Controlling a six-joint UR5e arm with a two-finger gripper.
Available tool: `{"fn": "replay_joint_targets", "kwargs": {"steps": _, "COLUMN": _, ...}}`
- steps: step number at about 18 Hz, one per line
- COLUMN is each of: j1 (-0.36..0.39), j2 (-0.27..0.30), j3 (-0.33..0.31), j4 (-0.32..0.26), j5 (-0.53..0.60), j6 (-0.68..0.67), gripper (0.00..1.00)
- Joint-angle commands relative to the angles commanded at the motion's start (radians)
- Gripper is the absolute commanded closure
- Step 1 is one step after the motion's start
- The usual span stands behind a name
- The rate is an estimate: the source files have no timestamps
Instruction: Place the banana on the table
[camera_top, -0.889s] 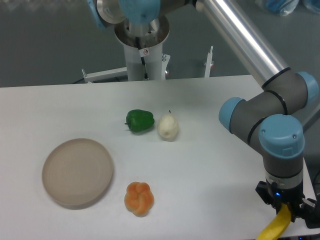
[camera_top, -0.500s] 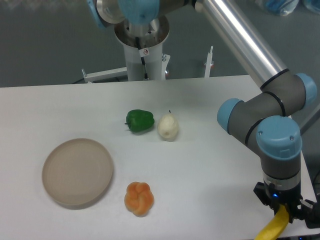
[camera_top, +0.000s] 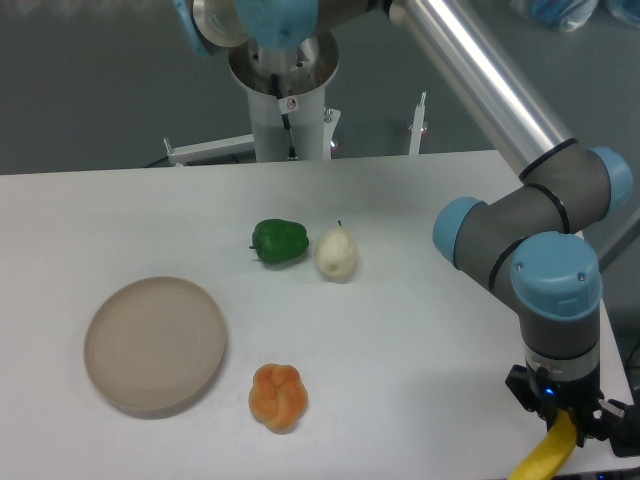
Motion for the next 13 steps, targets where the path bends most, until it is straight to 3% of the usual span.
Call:
{"fn": "replay_joint_targets", "kwargs": {"steps": 2, "j1": -0.026, "j2": 0.006, "j3": -0.006, "j4": -0.002, "j5": 0.011, "j6": -0.050, "gripper": 0.80}}
{"fn": "replay_joint_targets", "kwargs": {"steps": 6, "j1": -0.067, "j2": 0.063, "j3": -0.078, "j4": -0.003, "j5": 0.011, "j6": -0.169, "gripper": 0.80}}
{"fn": "replay_joint_targets", "kwargs": {"steps": 8, "j1": -0.083, "j2": 0.109, "j3": -0.139, "j4": -0.003, "j5": 0.009, "j6": -0.201, "gripper": 0.80}}
{"fn": "replay_joint_targets", "kwargs": {"steps": 13, "j1": -0.098, "j2": 0.273, "j3": -0.369, "j4": -0.006, "j5": 0.005, "j6": -0.190, "gripper": 0.80}}
